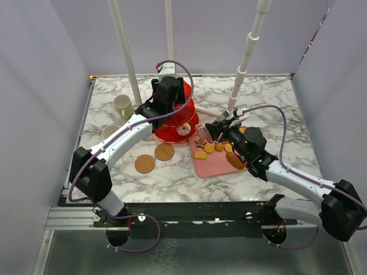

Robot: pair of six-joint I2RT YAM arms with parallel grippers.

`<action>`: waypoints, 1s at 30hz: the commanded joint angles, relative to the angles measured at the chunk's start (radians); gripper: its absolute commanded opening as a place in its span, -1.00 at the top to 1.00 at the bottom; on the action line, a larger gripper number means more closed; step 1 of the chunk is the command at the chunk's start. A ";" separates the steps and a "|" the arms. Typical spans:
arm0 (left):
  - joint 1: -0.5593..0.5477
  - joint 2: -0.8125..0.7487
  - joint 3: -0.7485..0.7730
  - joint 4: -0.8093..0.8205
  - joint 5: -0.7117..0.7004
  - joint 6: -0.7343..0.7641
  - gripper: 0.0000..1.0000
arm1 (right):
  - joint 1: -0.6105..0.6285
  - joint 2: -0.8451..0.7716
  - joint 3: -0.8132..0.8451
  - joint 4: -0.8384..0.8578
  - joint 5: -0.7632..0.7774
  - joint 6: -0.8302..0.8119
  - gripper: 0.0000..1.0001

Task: Serve the afternoon tea
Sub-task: Adjust the desert table at the center of the board.

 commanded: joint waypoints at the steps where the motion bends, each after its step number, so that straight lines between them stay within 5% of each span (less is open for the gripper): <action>1: -0.005 -0.092 -0.046 0.037 0.141 0.104 -0.50 | 0.034 0.033 0.040 0.078 -0.007 -0.024 0.45; 3: -0.005 -0.119 -0.076 0.035 0.218 0.168 -0.70 | 0.039 0.029 0.040 0.085 -0.005 -0.024 0.45; 7: 0.003 -0.166 -0.116 0.016 0.351 0.289 -0.81 | 0.041 -0.007 0.026 0.076 0.006 -0.026 0.45; 19: 0.211 -0.105 -0.034 -0.063 0.690 0.409 -0.63 | 0.041 -0.150 -0.036 -0.011 0.087 -0.026 0.45; 30: 0.250 -0.025 0.033 -0.001 0.836 0.405 -0.37 | 0.041 -0.178 -0.053 -0.015 0.133 -0.021 0.45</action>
